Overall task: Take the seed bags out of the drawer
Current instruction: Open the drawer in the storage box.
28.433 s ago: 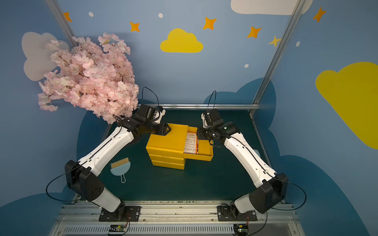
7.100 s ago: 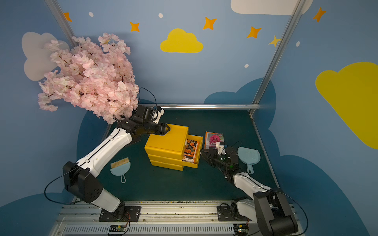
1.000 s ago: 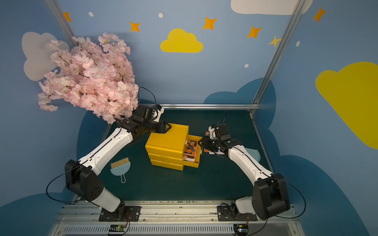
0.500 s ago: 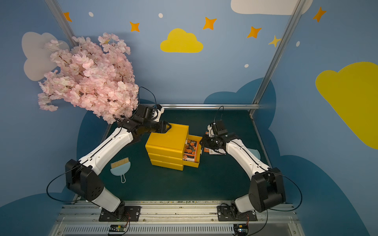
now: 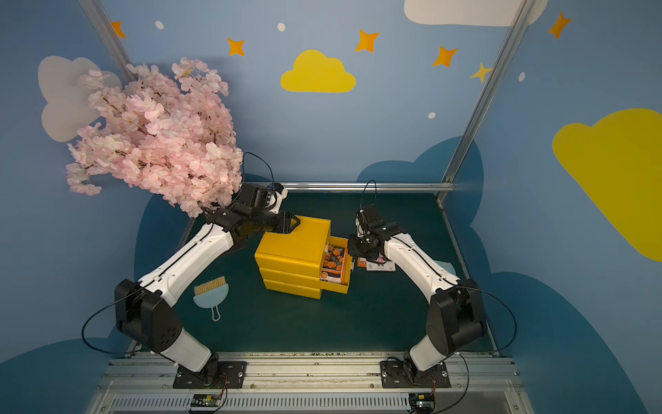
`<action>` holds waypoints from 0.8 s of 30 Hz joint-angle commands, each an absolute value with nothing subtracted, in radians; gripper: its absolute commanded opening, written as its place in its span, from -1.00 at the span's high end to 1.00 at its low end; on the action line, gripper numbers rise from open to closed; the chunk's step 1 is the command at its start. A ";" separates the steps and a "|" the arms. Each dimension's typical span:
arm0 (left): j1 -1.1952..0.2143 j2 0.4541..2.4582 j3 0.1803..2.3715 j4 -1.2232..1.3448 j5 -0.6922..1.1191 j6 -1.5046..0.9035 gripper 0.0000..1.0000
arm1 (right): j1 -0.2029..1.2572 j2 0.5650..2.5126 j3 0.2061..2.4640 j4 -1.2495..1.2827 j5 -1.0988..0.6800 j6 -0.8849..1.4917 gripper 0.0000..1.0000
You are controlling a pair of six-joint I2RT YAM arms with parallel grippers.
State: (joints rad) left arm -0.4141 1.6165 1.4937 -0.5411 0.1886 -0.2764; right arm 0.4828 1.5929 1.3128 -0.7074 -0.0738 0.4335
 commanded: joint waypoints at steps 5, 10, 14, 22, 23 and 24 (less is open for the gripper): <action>-0.415 1.700 1.407 -0.726 0.195 -0.288 -0.11 | 0.515 1.662 1.406 -0.836 0.041 0.393 0.55; -0.416 1.694 1.393 -0.718 0.193 -0.290 -0.11 | 0.517 1.679 1.427 -0.838 0.052 0.393 0.75; -0.416 1.684 1.378 -0.709 0.190 -0.298 -0.11 | 0.518 1.698 1.457 -0.842 0.060 0.385 0.89; -0.414 1.650 1.335 -0.685 0.168 -0.333 -0.12 | 0.515 1.780 1.575 -0.888 0.066 0.349 1.00; -0.415 1.644 1.328 -0.680 0.165 -0.337 -0.12 | 0.515 1.790 1.587 -0.888 0.066 0.347 1.00; -0.414 1.638 1.318 -0.673 0.162 -0.342 -0.12 | 0.514 1.800 1.601 -0.891 0.064 0.344 1.00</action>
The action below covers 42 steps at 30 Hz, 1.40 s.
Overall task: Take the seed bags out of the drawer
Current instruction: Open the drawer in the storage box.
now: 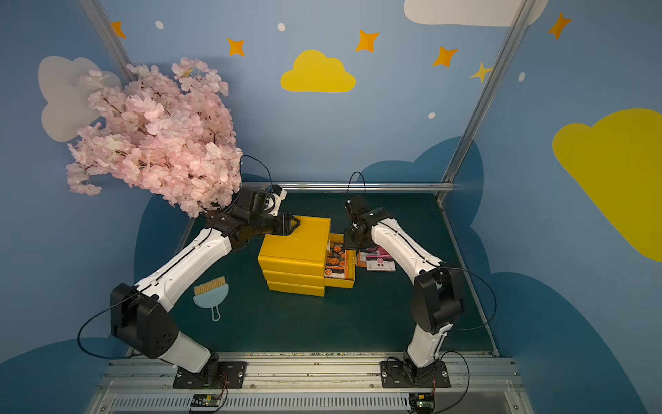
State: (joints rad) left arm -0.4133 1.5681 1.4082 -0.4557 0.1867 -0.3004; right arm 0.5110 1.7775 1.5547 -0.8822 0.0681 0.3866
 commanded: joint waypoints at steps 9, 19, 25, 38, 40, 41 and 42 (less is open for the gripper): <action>-0.415 1.641 1.295 -0.660 0.164 -0.356 -0.12 | 0.502 1.836 1.646 -0.924 0.076 0.328 1.00; -0.414 1.646 1.296 -0.660 0.165 -0.356 -0.12 | 0.465 1.821 1.632 -0.948 0.089 0.296 1.00; -0.414 1.648 1.301 -0.664 0.164 -0.353 -0.12 | 0.445 1.819 1.628 -0.949 0.087 0.286 1.00; -0.414 1.654 1.312 -0.670 0.163 -0.347 -0.12 | 0.428 1.801 1.609 -0.959 0.111 0.272 1.00; -0.414 1.655 1.314 -0.673 0.163 -0.347 -0.12 | 0.426 1.798 1.608 -0.960 0.117 0.269 1.00; -0.414 1.655 1.316 -0.673 0.163 -0.344 -0.12 | 0.426 1.797 1.607 -0.962 0.120 0.267 1.00; -0.414 1.655 1.316 -0.673 0.163 -0.345 -0.12 | 0.425 1.796 1.606 -0.962 0.121 0.267 1.00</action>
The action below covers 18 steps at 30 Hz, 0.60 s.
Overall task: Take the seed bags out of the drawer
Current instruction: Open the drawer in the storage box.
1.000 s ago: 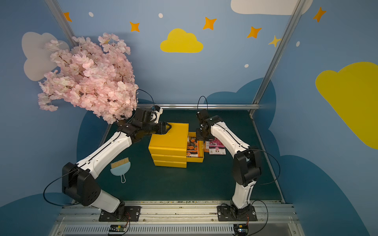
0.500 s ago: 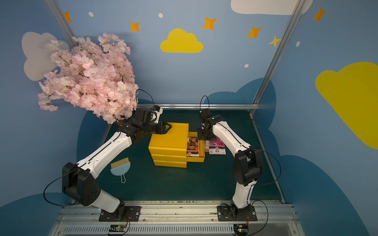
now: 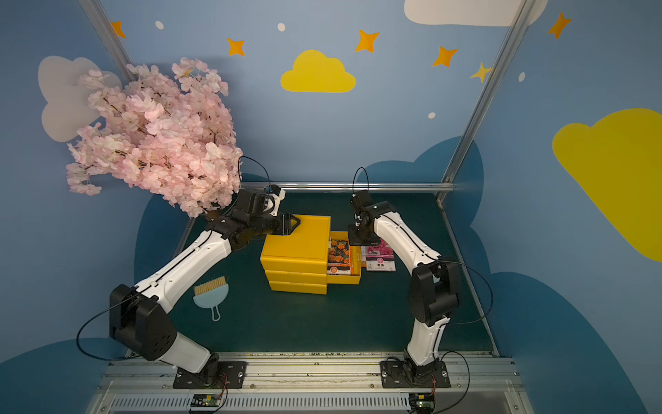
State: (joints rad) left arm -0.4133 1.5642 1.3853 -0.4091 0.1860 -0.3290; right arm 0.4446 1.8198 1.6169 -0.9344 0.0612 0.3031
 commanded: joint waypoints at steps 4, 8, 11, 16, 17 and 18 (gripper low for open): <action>-0.414 1.660 1.318 -0.675 0.161 -0.344 -0.12 | 0.422 1.796 1.606 -0.963 0.126 0.264 1.00; -0.414 1.660 1.316 -0.676 0.161 -0.343 -0.12 | 0.420 1.794 1.608 -0.971 0.153 0.261 1.00; -0.414 1.661 1.318 -0.675 0.163 -0.344 -0.12 | 0.416 1.790 1.609 -0.972 0.157 0.258 1.00; -0.415 1.661 1.316 -0.673 0.166 -0.343 -0.11 | 0.411 1.796 1.615 -0.973 0.156 0.253 1.00; -0.414 1.661 1.315 -0.674 0.166 -0.343 -0.12 | 0.413 1.799 1.617 -0.973 0.157 0.252 1.00; -0.414 1.661 1.315 -0.675 0.164 -0.342 -0.12 | 0.412 1.801 1.619 -0.973 0.159 0.252 1.00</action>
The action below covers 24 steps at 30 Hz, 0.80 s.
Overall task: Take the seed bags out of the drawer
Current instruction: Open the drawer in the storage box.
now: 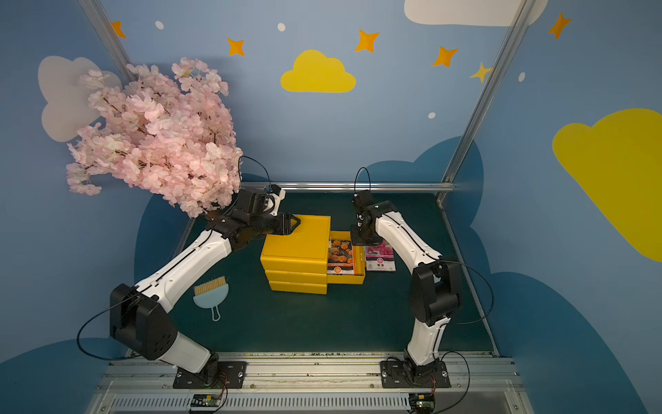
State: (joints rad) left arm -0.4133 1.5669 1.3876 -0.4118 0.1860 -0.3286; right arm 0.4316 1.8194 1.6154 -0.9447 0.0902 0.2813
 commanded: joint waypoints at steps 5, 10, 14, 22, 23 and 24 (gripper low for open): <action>-0.414 1.660 1.312 -0.674 0.167 -0.344 -0.12 | 0.411 1.814 1.638 -0.977 0.162 0.243 1.00; -0.414 1.661 1.314 -0.674 0.167 -0.344 -0.12 | 0.415 1.807 1.630 -0.976 0.150 0.247 0.84; -0.414 1.658 1.314 -0.674 0.168 -0.345 -0.12 | 0.417 1.785 1.612 -0.971 0.161 0.250 0.47; -0.414 1.658 1.312 -0.671 0.169 -0.342 -0.11 | 0.426 1.712 1.611 -0.984 0.209 0.253 0.08; -0.414 1.657 1.312 -0.670 0.169 -0.344 -0.11 | 0.435 1.699 1.616 -0.990 0.212 0.255 0.08; -0.414 1.659 1.312 -0.669 0.169 -0.344 -0.12 | 0.444 1.689 1.622 -0.995 0.214 0.255 0.09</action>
State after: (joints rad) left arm -0.4133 1.5669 1.3876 -0.4122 0.1871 -0.3286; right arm 0.4248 1.7515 1.6062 -0.9558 0.1802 0.2539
